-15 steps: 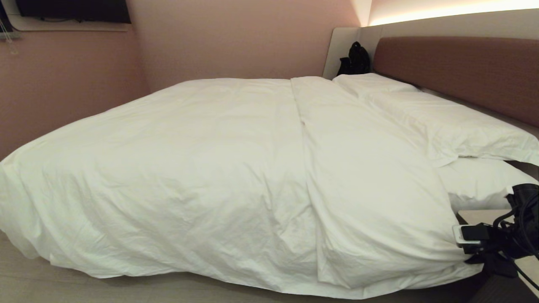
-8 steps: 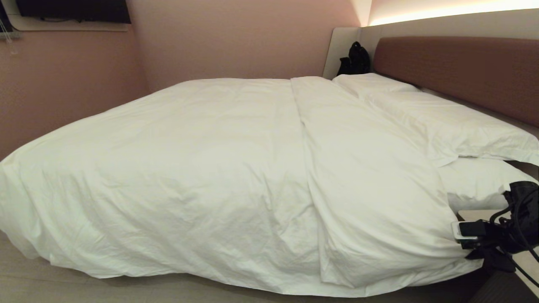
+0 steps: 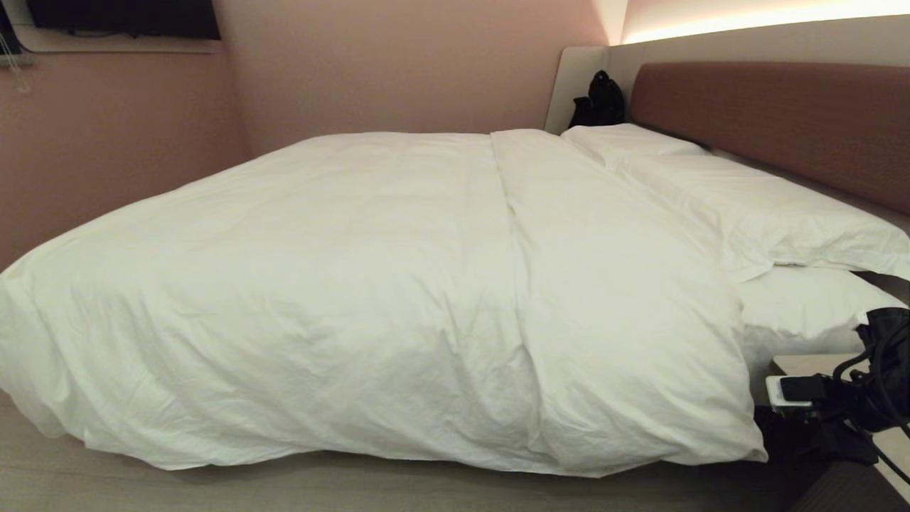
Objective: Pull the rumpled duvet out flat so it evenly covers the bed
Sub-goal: Flatten the corners of the folded blanket
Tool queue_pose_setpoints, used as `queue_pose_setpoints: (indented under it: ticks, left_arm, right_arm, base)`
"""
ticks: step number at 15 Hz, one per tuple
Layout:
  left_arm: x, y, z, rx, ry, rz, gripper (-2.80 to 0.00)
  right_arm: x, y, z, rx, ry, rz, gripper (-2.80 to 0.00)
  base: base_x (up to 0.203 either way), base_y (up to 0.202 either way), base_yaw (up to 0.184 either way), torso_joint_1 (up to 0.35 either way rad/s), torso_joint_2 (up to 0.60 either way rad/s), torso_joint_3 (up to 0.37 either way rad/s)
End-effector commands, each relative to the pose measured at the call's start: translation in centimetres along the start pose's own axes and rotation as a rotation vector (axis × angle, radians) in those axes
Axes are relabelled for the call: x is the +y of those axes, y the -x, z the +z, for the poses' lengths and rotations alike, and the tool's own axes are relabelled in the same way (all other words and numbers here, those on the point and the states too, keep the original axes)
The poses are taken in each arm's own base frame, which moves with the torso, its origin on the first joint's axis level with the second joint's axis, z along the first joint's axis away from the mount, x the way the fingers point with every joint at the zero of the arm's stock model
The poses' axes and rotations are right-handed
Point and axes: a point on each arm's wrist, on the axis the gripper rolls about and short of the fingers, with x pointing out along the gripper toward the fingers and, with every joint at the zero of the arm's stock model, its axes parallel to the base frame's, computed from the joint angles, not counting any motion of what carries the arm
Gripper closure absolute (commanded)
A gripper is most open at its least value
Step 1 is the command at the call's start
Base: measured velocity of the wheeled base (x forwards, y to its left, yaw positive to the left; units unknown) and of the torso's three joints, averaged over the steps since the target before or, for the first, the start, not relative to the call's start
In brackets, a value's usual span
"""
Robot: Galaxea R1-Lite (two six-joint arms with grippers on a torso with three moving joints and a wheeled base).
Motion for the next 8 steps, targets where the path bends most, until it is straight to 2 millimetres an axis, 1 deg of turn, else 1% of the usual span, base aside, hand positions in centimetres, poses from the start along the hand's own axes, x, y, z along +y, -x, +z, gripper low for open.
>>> queue_pose_setpoints:
  ticks: [1, 2, 4, 6, 8]
  left_arm:
    - [0.0, 0.0, 0.0, -0.001, 0.000, 0.001, 0.00]
    - [0.0, 0.0, 0.0, -0.001, 0.000, 0.001, 0.00]
    - [0.0, 0.0, 0.0, -0.001, 0.000, 0.001, 0.00]
    - [0.0, 0.0, 0.0, -0.001, 0.000, 0.001, 0.00]
    - [0.0, 0.0, 0.0, -0.001, 0.000, 0.001, 0.00]
  right_arm:
    - [-0.1, 0.9, 0.4, -0.045, 0.013, -0.028, -2.80]
    - [-0.4, 0.9, 0.7, -0.095, 0.014, -0.042, -2.80]
    - [-1.4, 0.6, 1.6, -0.207, -0.039, -0.057, -2.80]
    - [-2.7, -0.7, 2.2, -0.304, -0.081, -0.050, -2.80]
    - [-3.6, -2.0, 2.4, -0.332, -0.098, -0.060, -2.80]
  base:
    - [0.000, 0.000, 0.000, 0.000, 0.00, 0.000]
    - [0.000, 0.000, 0.000, 0.000, 0.00, 0.000]
    - [0.000, 0.000, 0.000, 0.000, 0.00, 0.000]
    - [0.000, 0.000, 0.000, 0.000, 0.00, 0.000]
    - [0.000, 0.000, 0.000, 0.000, 0.00, 0.000]
